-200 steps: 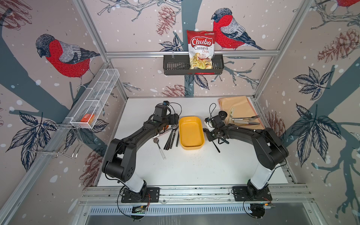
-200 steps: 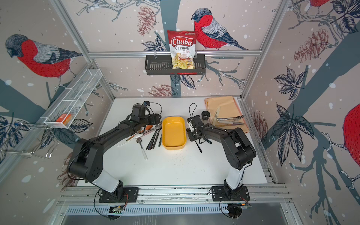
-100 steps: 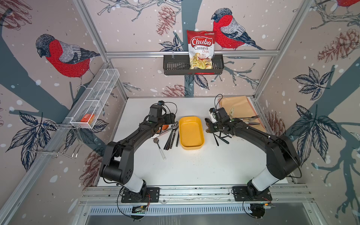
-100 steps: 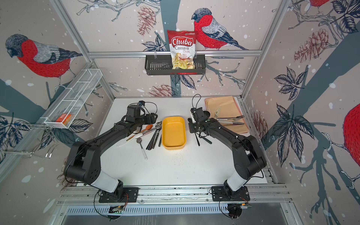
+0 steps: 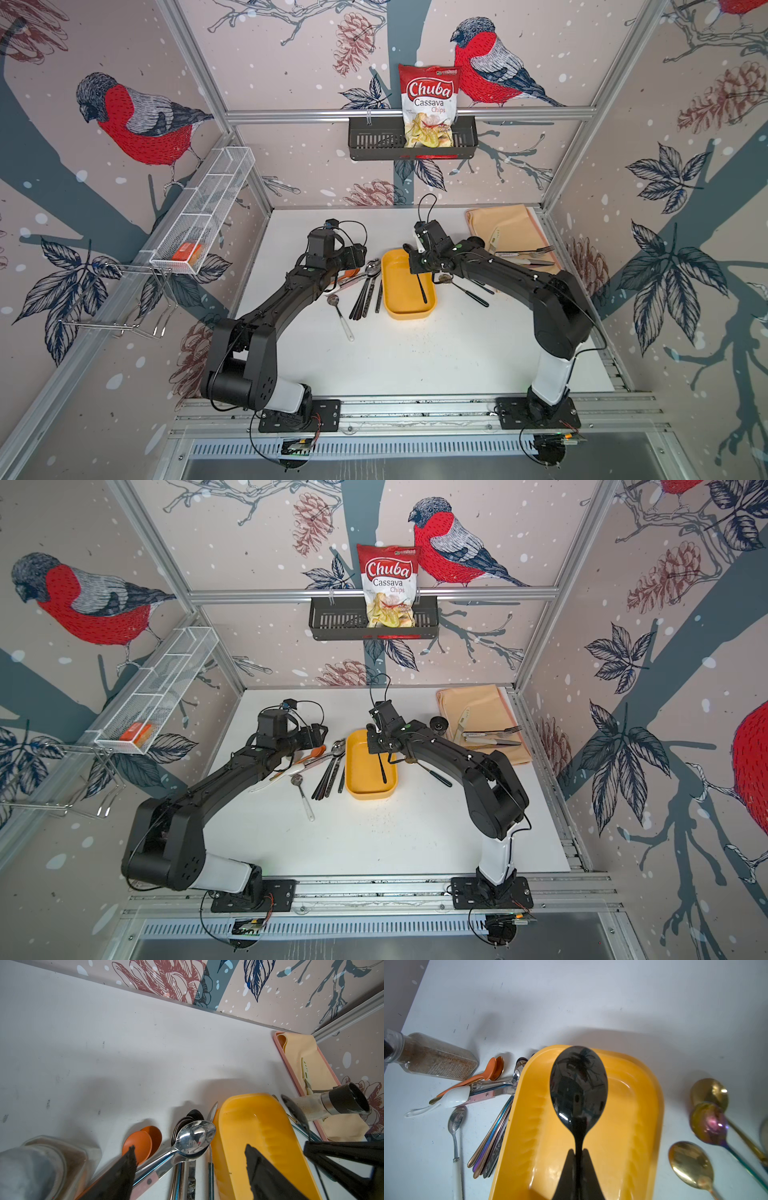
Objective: Put the spoon into the storage box
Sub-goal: Pick up the spoon from the center of the board, then place the spoon in the storage box.
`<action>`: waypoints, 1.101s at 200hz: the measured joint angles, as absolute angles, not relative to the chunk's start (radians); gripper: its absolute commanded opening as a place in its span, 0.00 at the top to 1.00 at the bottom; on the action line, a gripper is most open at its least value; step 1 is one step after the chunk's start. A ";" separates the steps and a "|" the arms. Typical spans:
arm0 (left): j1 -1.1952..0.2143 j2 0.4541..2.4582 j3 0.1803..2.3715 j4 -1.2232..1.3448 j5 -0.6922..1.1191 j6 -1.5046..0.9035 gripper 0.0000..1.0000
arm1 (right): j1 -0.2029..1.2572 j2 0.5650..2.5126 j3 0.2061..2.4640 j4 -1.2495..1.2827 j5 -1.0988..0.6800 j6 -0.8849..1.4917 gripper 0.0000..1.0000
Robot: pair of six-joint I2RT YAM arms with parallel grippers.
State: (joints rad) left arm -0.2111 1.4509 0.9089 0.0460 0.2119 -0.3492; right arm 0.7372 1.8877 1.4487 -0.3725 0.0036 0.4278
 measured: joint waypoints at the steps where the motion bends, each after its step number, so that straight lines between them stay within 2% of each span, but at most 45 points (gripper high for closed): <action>1: -0.211 1.451 0.909 0.046 0.212 -0.350 0.16 | 0.738 1.890 1.449 -0.373 0.004 0.429 1.00; 143: -0.209 1.417 0.902 0.041 0.213 -0.352 0.16 | 0.791 2.034 1.439 -0.333 0.042 0.522 0.98; 200: -0.209 1.420 0.902 0.041 0.230 -0.366 0.17 | 0.792 2.096 1.459 -0.321 0.044 0.525 0.91; 210: -0.209 1.421 0.902 0.041 0.232 -0.366 0.17 | 0.792 2.102 1.460 -0.320 0.044 0.528 0.88; 220: -0.209 1.423 0.902 0.041 0.232 -0.366 0.17 | 0.792 2.108 1.462 -0.318 0.044 0.529 0.79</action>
